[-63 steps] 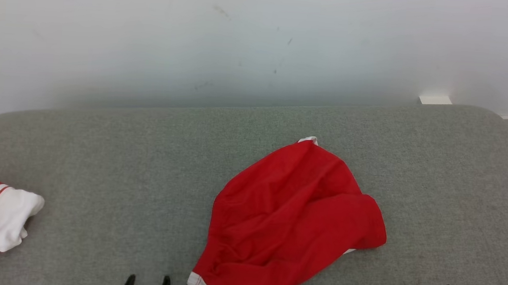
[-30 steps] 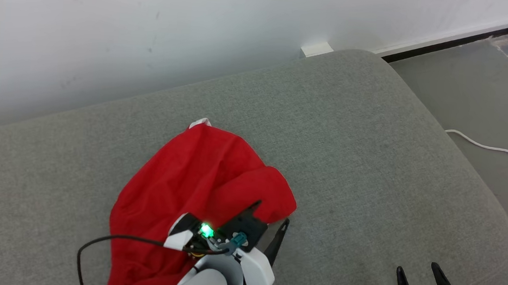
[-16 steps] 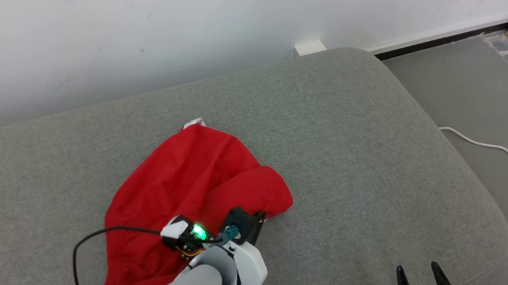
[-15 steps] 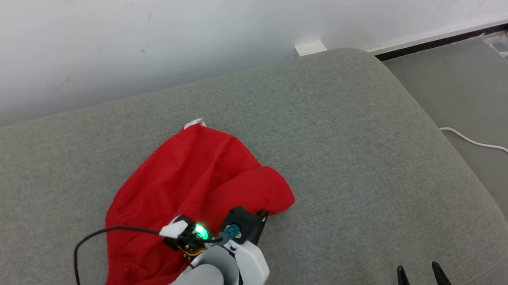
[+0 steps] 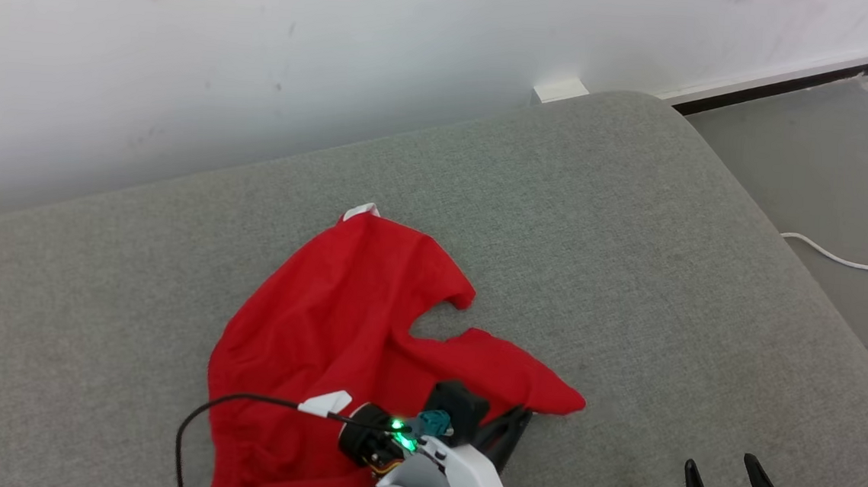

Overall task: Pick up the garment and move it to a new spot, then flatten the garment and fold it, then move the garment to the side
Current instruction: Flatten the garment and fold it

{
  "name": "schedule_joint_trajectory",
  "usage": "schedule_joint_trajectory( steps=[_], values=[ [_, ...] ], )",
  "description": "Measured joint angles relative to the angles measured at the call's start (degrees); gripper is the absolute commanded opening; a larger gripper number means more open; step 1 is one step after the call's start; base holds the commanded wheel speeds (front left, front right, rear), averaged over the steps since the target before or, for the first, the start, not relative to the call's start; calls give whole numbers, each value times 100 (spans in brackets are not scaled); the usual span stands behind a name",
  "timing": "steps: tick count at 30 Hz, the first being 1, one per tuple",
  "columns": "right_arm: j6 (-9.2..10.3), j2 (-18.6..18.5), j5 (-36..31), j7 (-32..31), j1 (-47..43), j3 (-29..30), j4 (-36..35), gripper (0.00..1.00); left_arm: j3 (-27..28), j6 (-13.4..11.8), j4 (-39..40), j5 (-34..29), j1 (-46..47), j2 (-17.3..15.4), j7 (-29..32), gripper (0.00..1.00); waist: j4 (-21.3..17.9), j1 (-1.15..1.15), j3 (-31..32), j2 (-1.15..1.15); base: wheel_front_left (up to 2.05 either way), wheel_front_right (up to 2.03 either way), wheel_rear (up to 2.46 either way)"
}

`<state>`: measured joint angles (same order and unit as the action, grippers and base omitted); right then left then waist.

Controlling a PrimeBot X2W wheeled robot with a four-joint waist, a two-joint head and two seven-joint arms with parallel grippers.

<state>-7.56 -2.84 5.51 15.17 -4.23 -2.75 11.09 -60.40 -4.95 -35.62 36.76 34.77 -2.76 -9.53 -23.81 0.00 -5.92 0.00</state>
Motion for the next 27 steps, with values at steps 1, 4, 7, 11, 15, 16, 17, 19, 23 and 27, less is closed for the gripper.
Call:
schedule_joint_trajectory(
  steps=[1,4,7,11,15,16,17,19,23,27],
  values=[
    [0,2,0,0,1,-7,3,100,-59,48,35,55,-25,0,71,0,7,0,-7,0,0,0,0],
    [0,1,0,0,18,-43,8,100,-174,146,68,181,-29,1,255,0,4,0,-13,0,0,0,0],
    [0,2,0,0,47,-78,9,100,-226,170,36,364,0,2,419,0,-22,0,-27,0,0,0,0],
    [0,0,-1,0,66,-131,30,100,-253,-60,-360,278,222,1,372,0,-103,0,-49,0,0,0,0],
    [0,1,4,0,71,-174,44,100,-185,-249,-827,205,487,1,167,0,-207,0,-77,0,0,0,0],
    [0,2,7,0,72,-183,45,100,-172,-267,-926,207,526,0,133,0,-228,0,-86,0,0,0,0],
    [0,2,12,0,73,-193,47,100,-175,-267,-1039,207,565,0,126,0,-249,0,-93,0,0,0,0],
    [0,2,22,0,74,-208,53,100,-180,-279,-1225,207,648,1,41,41,-285,0,-116,0,0,0,0],
    [0,1,60,0,92,-213,58,100,-237,-310,-1547,207,793,1,-75,100,-328,0,-173,0,0,0,0],
    [0,1,64,0,119,-205,57,100,-240,-479,-1724,208,943,2,-283,100,-323,0,-207,0,0,0,0]
  ],
)
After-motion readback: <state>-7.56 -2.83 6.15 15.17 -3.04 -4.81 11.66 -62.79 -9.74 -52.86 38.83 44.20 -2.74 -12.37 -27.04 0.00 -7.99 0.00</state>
